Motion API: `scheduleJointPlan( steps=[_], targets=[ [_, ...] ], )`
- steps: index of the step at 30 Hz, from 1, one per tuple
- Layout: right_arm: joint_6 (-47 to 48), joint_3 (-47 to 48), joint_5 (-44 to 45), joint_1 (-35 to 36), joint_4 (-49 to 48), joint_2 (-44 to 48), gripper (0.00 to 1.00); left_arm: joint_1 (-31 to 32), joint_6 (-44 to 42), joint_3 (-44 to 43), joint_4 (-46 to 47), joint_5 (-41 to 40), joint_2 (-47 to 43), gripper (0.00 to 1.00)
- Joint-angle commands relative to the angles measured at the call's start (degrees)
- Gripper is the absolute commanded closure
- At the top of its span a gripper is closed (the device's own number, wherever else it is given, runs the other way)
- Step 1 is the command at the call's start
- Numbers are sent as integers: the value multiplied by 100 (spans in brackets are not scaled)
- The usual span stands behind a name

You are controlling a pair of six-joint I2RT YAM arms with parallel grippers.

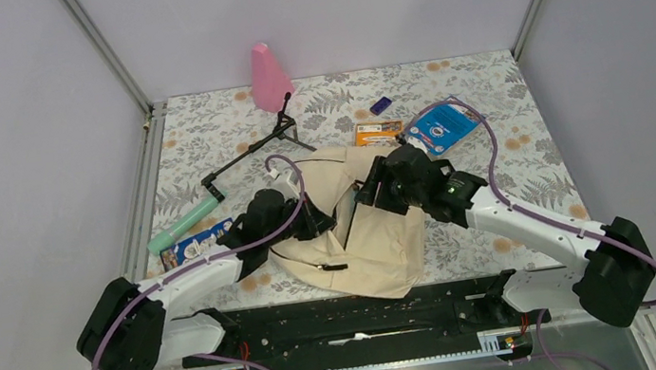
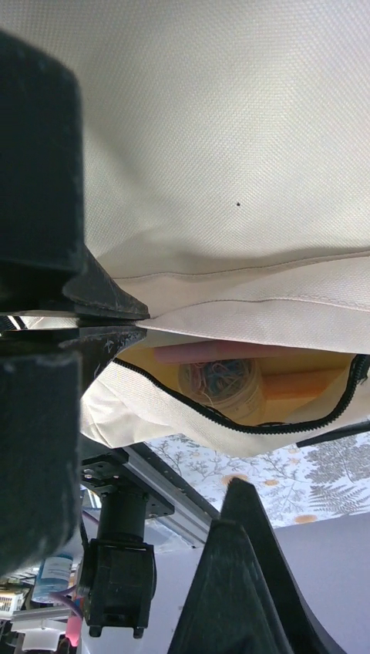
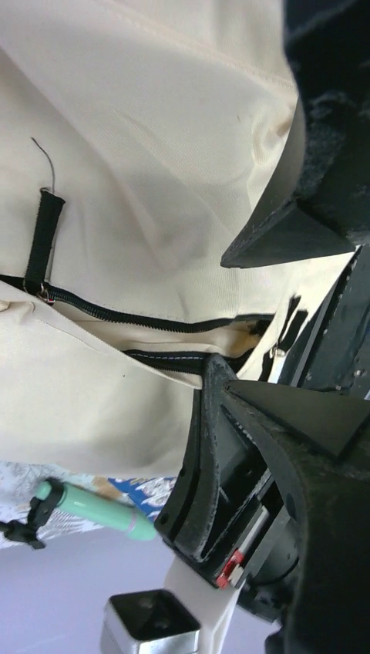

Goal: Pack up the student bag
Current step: Place the stationery in the student bag.

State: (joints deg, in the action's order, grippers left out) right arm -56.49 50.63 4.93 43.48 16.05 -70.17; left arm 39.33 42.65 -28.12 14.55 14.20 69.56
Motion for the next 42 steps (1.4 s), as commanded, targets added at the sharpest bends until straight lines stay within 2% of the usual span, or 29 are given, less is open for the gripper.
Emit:
scheduleJointPlan(
  steps=[1,4,9,13,15,17,21,25,28,34,39,42],
  targets=[
    [919,405,-75,-66,307,99,39,4,-339,-447,-676,235,-263,100],
    [1410,521,266,-86,515,63,43,-2,-491,-477,-906,129,-326,100],
    [2390,482,753,-103,304,-6,53,-4,-663,-823,-1500,197,-265,98],
    [2623,324,-31,-68,-60,-485,59,-5,-811,-1265,-2119,284,-161,84],
    [2608,114,-405,93,-243,-759,62,-5,-1013,-1608,-2501,316,-69,69],
    [2581,-172,-273,383,-492,-900,63,-7,-1278,-2070,-3062,289,68,53],
    [2233,-829,-412,521,-1191,-1016,61,-12,-1837,-2905,-3788,69,420,36],
    [2182,-975,-398,521,-1134,-1103,61,-87,-2109,-3491,-4013,24,963,26],
    [2319,-916,-222,516,-890,-667,59,-93,-2215,-3663,-3988,-99,1357,22],
    [2883,-455,285,294,-297,274,43,-171,-2131,-3507,-3907,-58,1680,19],
    [3109,-368,-227,-512,-285,218,40,-171,-2121,-3437,-3869,0,1719,14],
    [3290,-380,-688,-921,-592,-28,39,-172,-2180,-3532,-4060,26,1975,12]
  ],
)
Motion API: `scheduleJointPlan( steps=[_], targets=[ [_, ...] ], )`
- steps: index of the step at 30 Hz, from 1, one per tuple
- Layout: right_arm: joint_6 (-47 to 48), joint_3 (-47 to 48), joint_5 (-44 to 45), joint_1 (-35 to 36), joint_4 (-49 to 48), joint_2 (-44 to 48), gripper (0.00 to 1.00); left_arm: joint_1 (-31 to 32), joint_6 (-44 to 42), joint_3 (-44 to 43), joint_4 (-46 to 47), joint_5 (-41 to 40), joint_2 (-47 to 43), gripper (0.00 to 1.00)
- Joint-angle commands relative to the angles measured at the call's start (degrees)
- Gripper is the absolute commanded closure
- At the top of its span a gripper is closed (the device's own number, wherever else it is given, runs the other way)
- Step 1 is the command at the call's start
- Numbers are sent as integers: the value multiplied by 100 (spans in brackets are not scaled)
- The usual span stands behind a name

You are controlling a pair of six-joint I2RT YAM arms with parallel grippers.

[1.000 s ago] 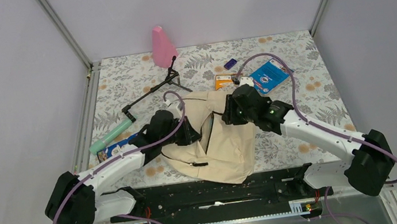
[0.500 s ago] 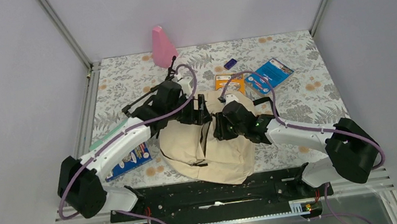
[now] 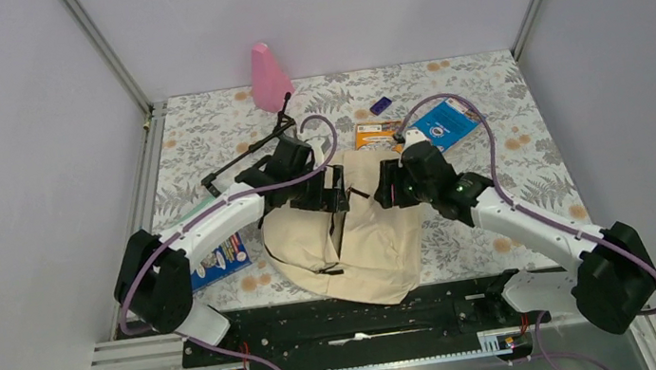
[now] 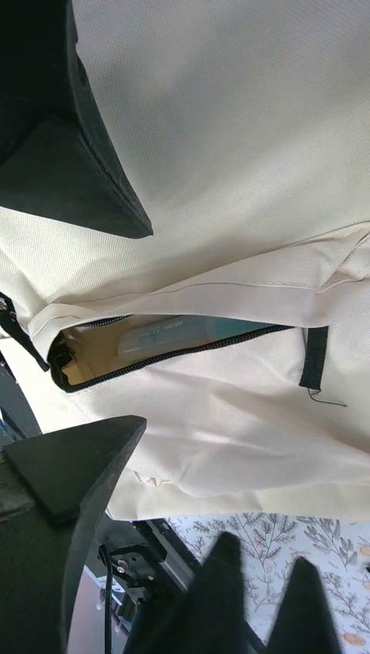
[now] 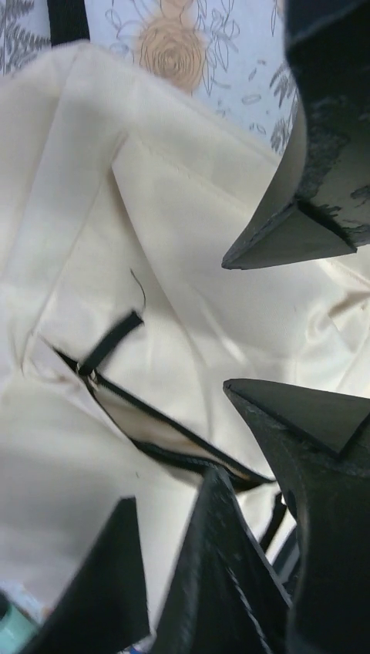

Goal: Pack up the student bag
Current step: Place the stationery in the student bag, then zip the student bag at the center of the board.

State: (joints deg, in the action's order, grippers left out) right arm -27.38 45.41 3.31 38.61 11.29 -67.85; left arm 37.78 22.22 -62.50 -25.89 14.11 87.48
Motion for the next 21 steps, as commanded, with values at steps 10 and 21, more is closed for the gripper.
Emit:
scheduleJointPlan(
  steps=[10,21],
  targets=[
    [1032,803,-1689,-737,-845,-1670,42,-16,-133,-149,-39,402,796,13],
    [1274,1355,-1721,-731,-727,-2708,48,-16,-114,-245,-136,482,1041,49]
  ],
)
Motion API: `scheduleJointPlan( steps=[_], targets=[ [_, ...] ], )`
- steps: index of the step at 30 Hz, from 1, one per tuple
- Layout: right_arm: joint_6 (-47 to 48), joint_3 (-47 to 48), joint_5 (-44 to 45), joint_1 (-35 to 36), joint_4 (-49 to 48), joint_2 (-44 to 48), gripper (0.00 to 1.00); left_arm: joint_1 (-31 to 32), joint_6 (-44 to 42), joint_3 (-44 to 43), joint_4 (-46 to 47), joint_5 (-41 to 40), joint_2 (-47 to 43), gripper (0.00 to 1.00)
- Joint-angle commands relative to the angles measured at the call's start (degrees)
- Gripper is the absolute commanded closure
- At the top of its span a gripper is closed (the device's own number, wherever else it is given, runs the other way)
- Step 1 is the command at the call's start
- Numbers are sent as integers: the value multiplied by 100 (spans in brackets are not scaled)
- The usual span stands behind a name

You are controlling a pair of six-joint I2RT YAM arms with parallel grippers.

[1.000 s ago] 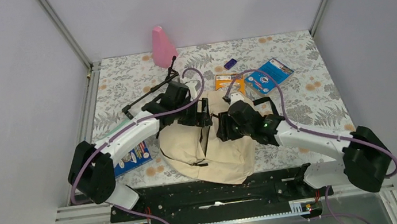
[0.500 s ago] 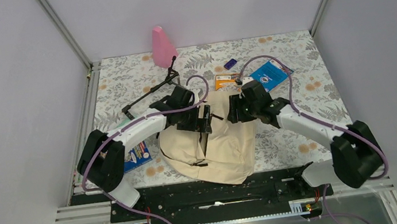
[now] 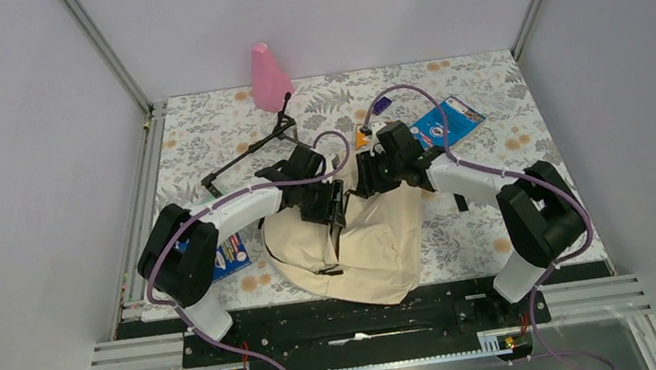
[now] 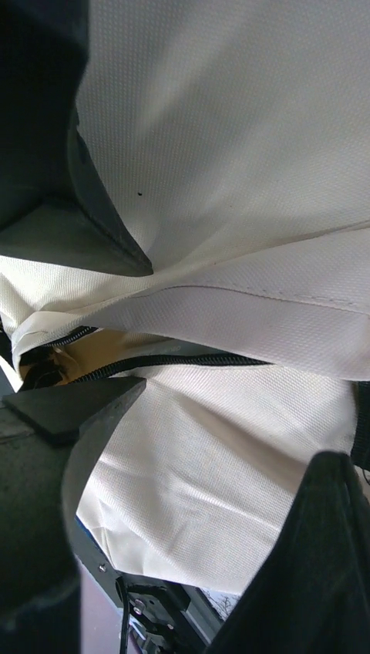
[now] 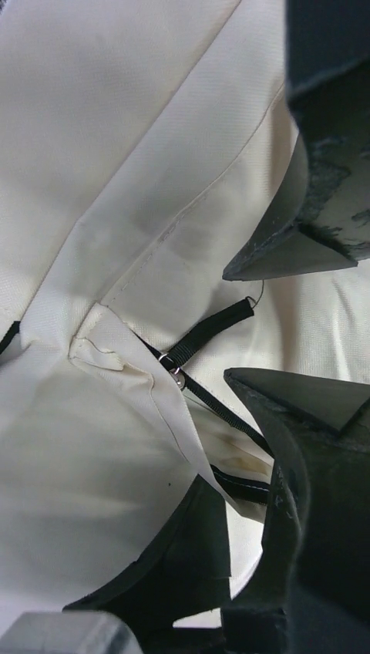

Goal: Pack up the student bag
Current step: Zip the student bag at the center of the board.

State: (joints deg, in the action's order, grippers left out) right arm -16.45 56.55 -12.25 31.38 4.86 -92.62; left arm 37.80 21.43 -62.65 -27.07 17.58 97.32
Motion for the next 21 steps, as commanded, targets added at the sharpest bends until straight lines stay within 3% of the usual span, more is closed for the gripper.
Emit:
scheduleJointPlan(
  steps=[1,14,16,21],
  targets=[
    [171,249,-212,-2,-92,-283,50,-18,-27,-229,-18,149,71,52],
    [-299,28,-853,0,-633,-576,67,-21,-8,-239,0,260,94,66],
    [-330,101,-922,0,-619,-631,73,-19,-7,-246,0,266,87,67],
    [-384,128,-797,2,-662,-570,100,-18,-16,-232,21,245,14,67]
  ],
)
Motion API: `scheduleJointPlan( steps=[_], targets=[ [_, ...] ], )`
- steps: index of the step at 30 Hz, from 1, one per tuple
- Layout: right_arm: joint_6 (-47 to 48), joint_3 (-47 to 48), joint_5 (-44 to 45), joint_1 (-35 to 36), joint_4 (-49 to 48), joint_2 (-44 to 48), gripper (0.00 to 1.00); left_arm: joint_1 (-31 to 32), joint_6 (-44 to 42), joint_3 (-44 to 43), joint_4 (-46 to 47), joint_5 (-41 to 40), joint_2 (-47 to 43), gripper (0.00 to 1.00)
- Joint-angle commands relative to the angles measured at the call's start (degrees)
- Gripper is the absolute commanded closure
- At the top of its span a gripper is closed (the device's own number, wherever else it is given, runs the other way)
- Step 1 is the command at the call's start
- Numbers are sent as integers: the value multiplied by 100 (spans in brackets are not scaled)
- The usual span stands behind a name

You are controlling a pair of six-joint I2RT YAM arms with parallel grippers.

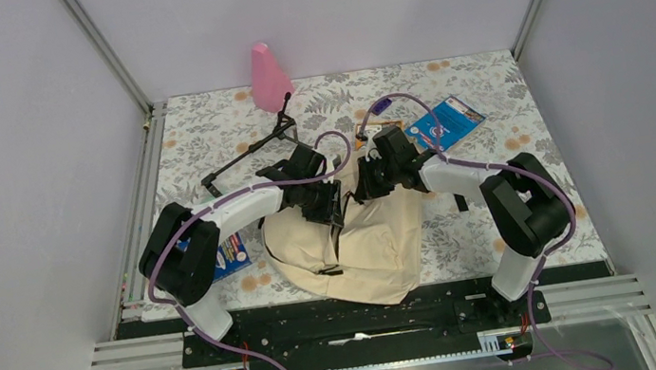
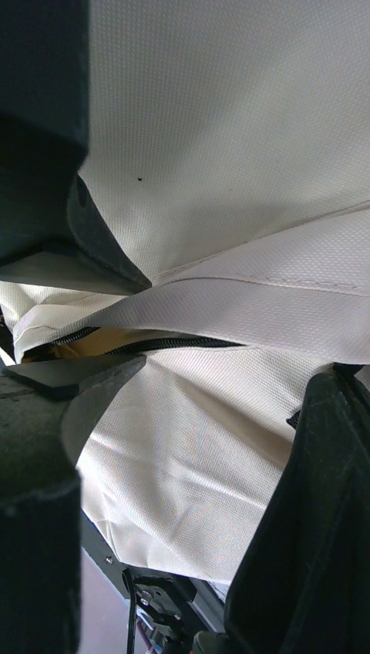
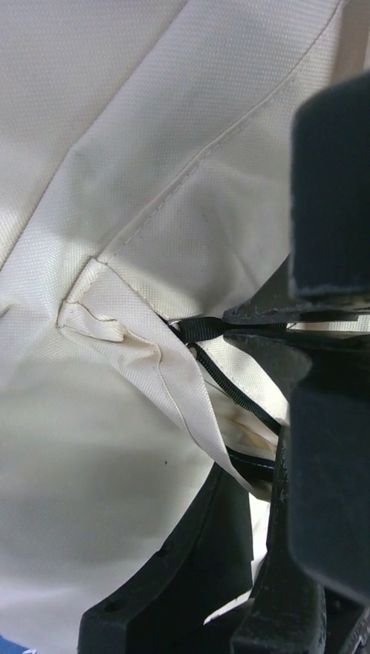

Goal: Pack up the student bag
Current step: Zip the student bag at the center of the board.

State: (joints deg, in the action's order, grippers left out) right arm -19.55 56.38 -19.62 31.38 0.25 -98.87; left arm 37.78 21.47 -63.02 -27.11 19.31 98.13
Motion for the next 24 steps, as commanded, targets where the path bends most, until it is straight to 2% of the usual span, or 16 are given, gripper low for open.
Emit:
scheduleJointPlan(
  steps=[1,5,8,13,15,19,24],
  targets=[
    [-75,138,-20,-4,-201,108,100,-16,-20,-187,30,74,-86,67],
    [-111,38,-5,0,-196,532,100,-16,-16,-174,58,4,-223,64],
    [-167,-114,-110,0,-220,1058,100,-16,-30,-140,101,-348,-481,53],
    [-149,-425,-15,106,-255,1723,100,-44,-440,-230,-65,-1799,-1214,34],
    [-169,-580,-28,190,-283,1817,100,-126,-466,-215,-7,-2041,-1480,28],
    [-386,-926,-94,410,-576,1937,100,-359,-218,-486,11,-1276,-1505,24],
    [-769,-1433,40,907,-1168,2046,100,-493,346,-975,105,-200,-814,23]
  ],
)
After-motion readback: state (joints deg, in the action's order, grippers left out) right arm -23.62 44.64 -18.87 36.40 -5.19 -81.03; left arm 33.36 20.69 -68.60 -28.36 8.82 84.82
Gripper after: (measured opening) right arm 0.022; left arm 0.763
